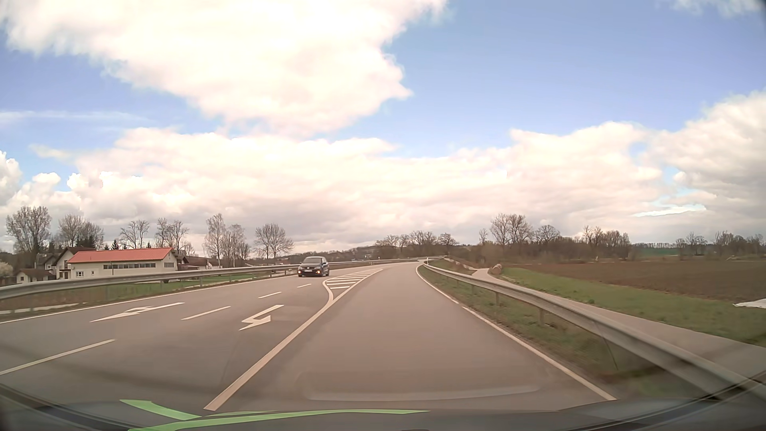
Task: Follow the waypoints while adhering to traffic rules and regulations
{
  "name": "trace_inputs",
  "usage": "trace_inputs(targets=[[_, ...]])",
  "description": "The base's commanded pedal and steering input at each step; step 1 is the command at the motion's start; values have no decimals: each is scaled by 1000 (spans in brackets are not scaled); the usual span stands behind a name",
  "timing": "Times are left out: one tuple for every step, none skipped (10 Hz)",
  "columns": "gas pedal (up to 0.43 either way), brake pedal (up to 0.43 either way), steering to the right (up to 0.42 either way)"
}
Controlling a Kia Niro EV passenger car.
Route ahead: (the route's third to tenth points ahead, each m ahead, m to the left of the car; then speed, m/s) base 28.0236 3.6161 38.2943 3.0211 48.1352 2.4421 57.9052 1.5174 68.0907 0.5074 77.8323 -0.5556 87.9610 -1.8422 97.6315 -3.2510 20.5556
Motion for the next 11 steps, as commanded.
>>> trace_inputs(targets=[[228,0,6],[228,0,6],[228,0,6],[228,0,6],[220,0,6],[220,0,7],[209,0,7],[209,0,8],[209,0,9],[197,0,9],[197,0,9]])
